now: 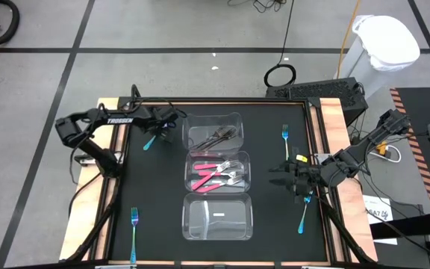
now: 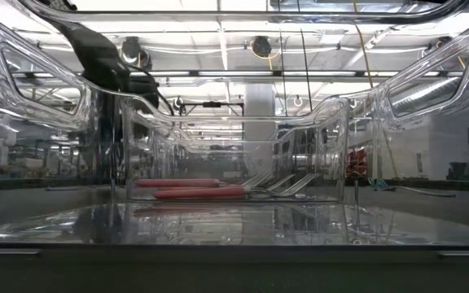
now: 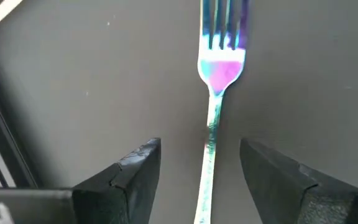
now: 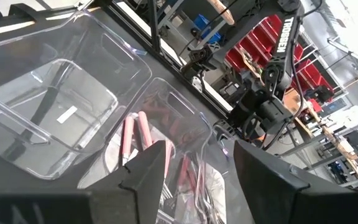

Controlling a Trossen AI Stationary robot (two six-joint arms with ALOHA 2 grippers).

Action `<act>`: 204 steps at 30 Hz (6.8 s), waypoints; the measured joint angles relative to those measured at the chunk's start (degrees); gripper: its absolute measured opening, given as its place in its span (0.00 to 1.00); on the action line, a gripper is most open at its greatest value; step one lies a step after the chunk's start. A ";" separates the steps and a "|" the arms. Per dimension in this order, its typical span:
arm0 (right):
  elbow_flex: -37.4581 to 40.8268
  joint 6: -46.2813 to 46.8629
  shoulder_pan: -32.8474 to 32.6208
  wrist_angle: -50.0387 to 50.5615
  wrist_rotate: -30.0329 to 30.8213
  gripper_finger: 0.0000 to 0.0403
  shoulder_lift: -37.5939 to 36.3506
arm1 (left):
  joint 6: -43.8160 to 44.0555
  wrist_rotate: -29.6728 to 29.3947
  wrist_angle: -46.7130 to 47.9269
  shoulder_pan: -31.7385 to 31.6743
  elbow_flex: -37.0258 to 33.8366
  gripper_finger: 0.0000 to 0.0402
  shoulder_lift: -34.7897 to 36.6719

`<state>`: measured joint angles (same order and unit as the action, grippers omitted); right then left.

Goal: Sort silverware by color (type)
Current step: Put the top left blue fork into the bottom transparent bin

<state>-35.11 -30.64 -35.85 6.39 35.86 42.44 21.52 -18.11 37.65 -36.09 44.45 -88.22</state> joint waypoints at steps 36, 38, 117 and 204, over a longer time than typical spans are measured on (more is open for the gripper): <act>0.00 -0.03 0.01 -0.06 0.07 0.46 0.00 | -0.94 -0.26 -1.80 -1.65 0.00 0.01 -2.61; 0.00 -0.05 0.01 -0.06 0.05 0.46 0.00 | -0.92 -0.26 -1.81 -1.23 0.00 0.01 -2.59; -6.79 -4.34 1.30 -10.88 -16.94 0.46 22.78 | 3.08 8.20 -31.72 57.67 14.66 0.00 3.83; -8.66 -1.70 -7.81 3.55 1.84 0.57 12.52 | 1.95 4.90 -8.00 61.83 41.48 0.00 -26.62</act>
<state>-43.77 -32.34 -43.66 9.93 37.69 54.96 23.47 -13.21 29.65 25.74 85.93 -114.84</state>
